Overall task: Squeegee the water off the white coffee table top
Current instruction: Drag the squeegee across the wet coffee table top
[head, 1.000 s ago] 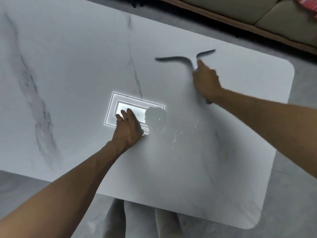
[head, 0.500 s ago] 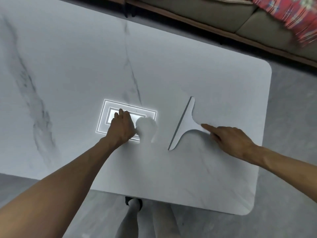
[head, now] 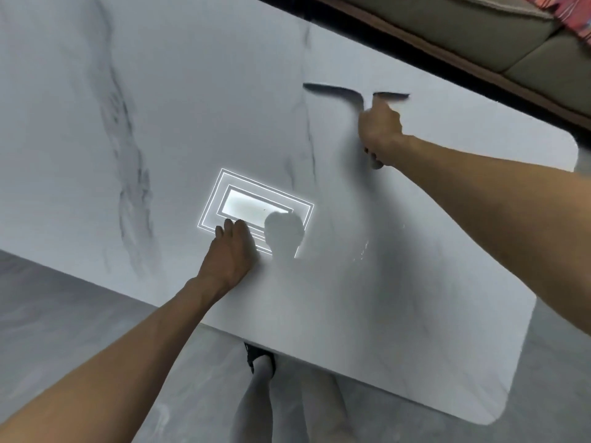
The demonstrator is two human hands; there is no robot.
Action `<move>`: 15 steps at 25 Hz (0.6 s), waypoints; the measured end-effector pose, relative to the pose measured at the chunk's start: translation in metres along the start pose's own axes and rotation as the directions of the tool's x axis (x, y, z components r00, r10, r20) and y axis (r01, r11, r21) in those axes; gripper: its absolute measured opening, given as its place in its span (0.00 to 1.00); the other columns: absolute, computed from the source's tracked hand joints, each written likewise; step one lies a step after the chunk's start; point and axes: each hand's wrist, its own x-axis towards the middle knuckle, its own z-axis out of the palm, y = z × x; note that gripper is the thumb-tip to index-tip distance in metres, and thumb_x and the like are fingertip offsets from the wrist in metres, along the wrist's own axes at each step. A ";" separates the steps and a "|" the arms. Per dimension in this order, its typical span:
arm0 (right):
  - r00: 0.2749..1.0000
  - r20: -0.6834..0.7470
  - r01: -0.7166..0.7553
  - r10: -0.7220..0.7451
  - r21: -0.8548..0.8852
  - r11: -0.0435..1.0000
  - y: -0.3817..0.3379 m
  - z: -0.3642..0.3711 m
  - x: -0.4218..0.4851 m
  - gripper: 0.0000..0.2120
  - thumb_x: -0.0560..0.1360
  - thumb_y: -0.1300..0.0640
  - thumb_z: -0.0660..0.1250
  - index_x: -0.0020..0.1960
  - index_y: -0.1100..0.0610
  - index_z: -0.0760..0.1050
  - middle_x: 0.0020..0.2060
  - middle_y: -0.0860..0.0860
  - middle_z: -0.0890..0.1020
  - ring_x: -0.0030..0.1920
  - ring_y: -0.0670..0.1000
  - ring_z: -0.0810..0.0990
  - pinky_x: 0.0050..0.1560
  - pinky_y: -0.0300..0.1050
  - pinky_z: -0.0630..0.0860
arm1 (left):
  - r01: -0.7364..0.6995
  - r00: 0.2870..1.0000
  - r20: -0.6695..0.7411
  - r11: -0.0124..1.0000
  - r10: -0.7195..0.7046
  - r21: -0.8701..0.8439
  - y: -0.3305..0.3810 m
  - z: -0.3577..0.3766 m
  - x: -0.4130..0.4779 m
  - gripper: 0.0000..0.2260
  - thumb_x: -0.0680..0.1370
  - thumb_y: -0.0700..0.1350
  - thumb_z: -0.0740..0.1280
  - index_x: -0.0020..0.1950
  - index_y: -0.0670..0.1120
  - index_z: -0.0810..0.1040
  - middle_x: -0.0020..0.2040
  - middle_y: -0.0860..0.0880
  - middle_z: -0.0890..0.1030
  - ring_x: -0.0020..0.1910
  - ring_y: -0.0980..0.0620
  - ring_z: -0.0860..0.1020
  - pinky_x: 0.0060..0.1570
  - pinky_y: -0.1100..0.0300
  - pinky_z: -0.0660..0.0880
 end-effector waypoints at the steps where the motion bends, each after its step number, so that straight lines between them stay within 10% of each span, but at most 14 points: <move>1: 0.997 0.017 0.076 -0.075 -0.070 0.995 -0.001 0.014 -0.015 0.22 0.78 0.58 0.50 0.72 0.54 0.62 0.55 0.62 0.76 0.49 0.62 0.77 0.40 0.49 0.73 | 0.008 1.000 -0.017 0.999 -0.009 -0.039 -0.003 -0.001 0.000 0.20 0.75 0.34 0.64 0.67 0.38 0.67 0.64 0.37 0.71 0.60 0.39 0.74 0.56 0.49 0.73; 4: 0.939 0.141 0.341 -0.315 -0.244 0.908 0.025 0.042 -0.076 0.22 0.80 0.56 0.52 0.74 0.50 0.60 0.58 0.64 0.78 0.56 0.66 0.76 0.55 0.53 0.71 | -0.007 0.996 -0.094 0.996 -0.001 -0.090 -0.010 -0.004 -0.002 0.14 0.77 0.35 0.60 0.63 0.40 0.71 0.57 0.40 0.78 0.54 0.39 0.77 0.50 0.51 0.73; 7: 0.864 0.276 0.492 -0.421 -0.292 0.820 0.088 0.044 -0.133 0.23 0.81 0.53 0.52 0.76 0.47 0.58 0.49 0.58 0.82 0.48 0.63 0.79 0.50 0.52 0.74 | 0.040 0.991 -0.120 0.987 -0.059 -0.158 -0.017 -0.008 -0.006 0.09 0.80 0.41 0.55 0.56 0.41 0.72 0.47 0.43 0.80 0.46 0.38 0.77 0.43 0.56 0.67; 15: 0.883 0.424 0.441 -0.200 -0.607 0.661 0.227 -0.055 -0.205 0.23 0.81 0.49 0.51 0.74 0.34 0.54 0.49 0.42 0.79 0.48 0.51 0.78 0.42 0.41 0.67 | -0.056 0.998 0.006 0.990 0.057 -0.132 -0.030 0.000 -0.028 0.14 0.77 0.37 0.59 0.61 0.42 0.73 0.54 0.43 0.81 0.52 0.40 0.78 0.45 0.58 0.66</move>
